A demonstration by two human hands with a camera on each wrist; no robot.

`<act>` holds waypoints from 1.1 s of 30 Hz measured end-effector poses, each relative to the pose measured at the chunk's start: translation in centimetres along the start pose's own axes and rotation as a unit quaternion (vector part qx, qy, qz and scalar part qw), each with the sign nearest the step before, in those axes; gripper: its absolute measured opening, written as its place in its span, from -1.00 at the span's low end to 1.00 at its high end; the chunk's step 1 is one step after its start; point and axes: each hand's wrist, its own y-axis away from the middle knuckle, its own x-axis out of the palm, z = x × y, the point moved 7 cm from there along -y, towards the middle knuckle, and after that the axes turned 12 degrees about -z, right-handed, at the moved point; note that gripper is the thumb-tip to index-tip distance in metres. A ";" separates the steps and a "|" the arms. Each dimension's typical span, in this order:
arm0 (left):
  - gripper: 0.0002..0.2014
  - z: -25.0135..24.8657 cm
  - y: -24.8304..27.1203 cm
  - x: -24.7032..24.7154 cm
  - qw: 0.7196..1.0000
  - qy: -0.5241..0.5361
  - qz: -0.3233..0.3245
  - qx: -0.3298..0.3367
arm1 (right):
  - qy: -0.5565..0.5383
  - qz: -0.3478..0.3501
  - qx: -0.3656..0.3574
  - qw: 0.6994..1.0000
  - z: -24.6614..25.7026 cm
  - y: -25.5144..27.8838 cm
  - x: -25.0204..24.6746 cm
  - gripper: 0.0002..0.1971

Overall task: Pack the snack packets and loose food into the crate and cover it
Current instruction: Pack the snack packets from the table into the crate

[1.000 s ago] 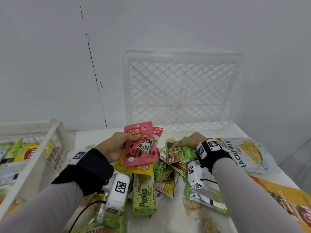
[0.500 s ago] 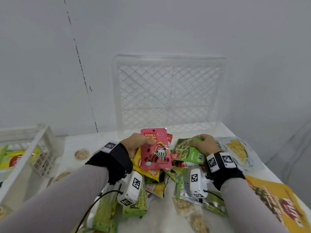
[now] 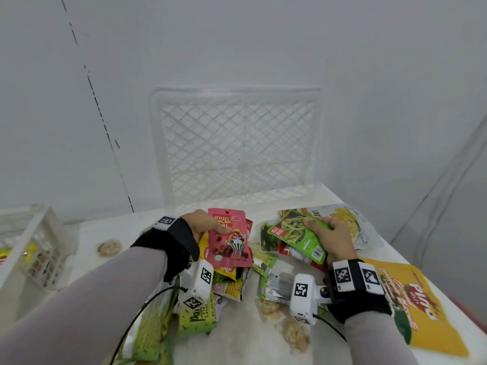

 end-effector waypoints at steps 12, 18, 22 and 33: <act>-0.79 -4.2 2.0 -2.1 0.989 0.058 0.028 0.135 | -0.049 -0.052 -0.068 0.995 3.3 3.8 -1.0 -0.70; -0.84 -9.1 7.1 -7.7 0.967 0.085 0.032 0.236 | -0.038 -0.086 -0.184 0.978 9.2 8.1 0.9 -0.73; -0.86 -10.5 11.6 -13.8 0.949 0.126 0.024 0.286 | -0.073 -0.063 -0.257 0.962 13.6 13.2 3.9 -0.70; -0.83 -1.0 20.9 -37.3 0.923 0.198 -0.110 0.311 | -0.067 0.057 -0.380 0.921 18.6 32.3 21.1 -0.74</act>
